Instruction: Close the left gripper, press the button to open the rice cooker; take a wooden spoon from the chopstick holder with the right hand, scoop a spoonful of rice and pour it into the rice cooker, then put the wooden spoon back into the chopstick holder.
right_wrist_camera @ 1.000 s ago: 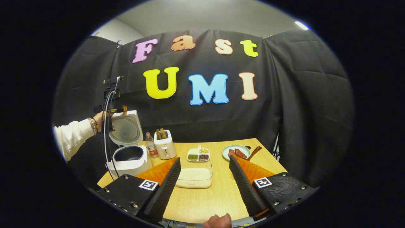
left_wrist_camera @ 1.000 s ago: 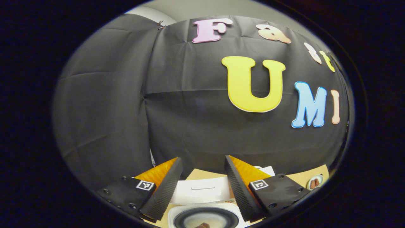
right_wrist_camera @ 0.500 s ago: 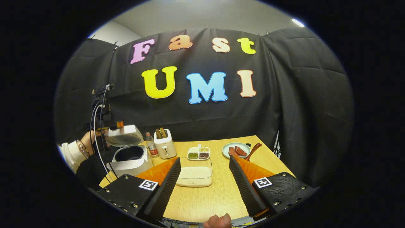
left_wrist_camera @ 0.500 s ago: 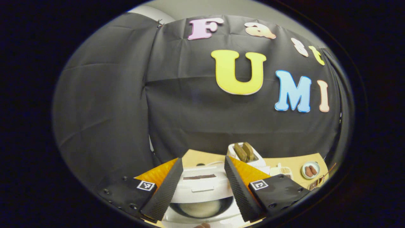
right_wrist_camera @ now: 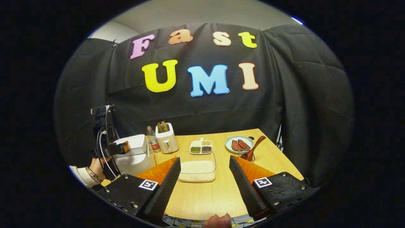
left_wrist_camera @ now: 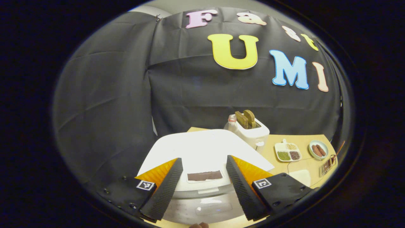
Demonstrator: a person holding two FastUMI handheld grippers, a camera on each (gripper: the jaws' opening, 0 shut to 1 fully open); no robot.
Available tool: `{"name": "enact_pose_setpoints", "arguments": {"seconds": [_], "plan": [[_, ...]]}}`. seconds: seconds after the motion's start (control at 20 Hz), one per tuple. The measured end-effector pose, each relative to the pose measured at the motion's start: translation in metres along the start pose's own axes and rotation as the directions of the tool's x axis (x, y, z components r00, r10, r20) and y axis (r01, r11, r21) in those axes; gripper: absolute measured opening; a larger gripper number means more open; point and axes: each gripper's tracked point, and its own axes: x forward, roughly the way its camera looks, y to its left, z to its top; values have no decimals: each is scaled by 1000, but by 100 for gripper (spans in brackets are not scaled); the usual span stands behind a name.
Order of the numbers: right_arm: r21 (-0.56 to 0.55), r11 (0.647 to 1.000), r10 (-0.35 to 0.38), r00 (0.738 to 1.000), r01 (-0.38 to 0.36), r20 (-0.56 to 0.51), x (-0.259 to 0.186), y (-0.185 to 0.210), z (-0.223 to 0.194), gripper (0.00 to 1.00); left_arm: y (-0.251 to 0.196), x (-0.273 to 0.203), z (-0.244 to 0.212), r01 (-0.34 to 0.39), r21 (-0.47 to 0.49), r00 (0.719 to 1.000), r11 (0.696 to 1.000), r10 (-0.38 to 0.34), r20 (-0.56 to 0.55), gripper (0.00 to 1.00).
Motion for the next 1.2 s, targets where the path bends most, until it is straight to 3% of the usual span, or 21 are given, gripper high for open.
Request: {"name": "enact_pose_setpoints", "arguments": {"seconds": [0.1, 0.15, 0.3, 0.7, 0.85, 1.2], "plan": [[3, 1000, 0, 1000, 0, -2, 1, 2, -3, 94, -1, -2, -26, -3, 10, 999, 1000, 4, -53, 98], [5, 1000, -4, 1000, 4, -2, -4, -1, 0, 94, -2, 3, -16, -9, 38, 1000, 999, 8, 16, 100], [20, 1000, -7, 1000, 7, -10, -3, -1, -3, 94, -4, 2, -26, -8, 16, 1000, 1000, 8, -4, 100], [55, 998, -29, 1000, 29, -1, -7, -9, 0, 94, -20, -20, -13, 91, 13, 996, 996, -90, -21, 100], [64, 998, -27, 1000, 27, 1, -9, -14, 0, 94, -31, -48, 11, 122, 34, 992, 992, -123, 32, 99], [52, 999, 11, 998, -14, 63, -12, -33, 23, 94, -62, -155, 69, 222, -58, 969, 973, -213, 128, 99]]}}
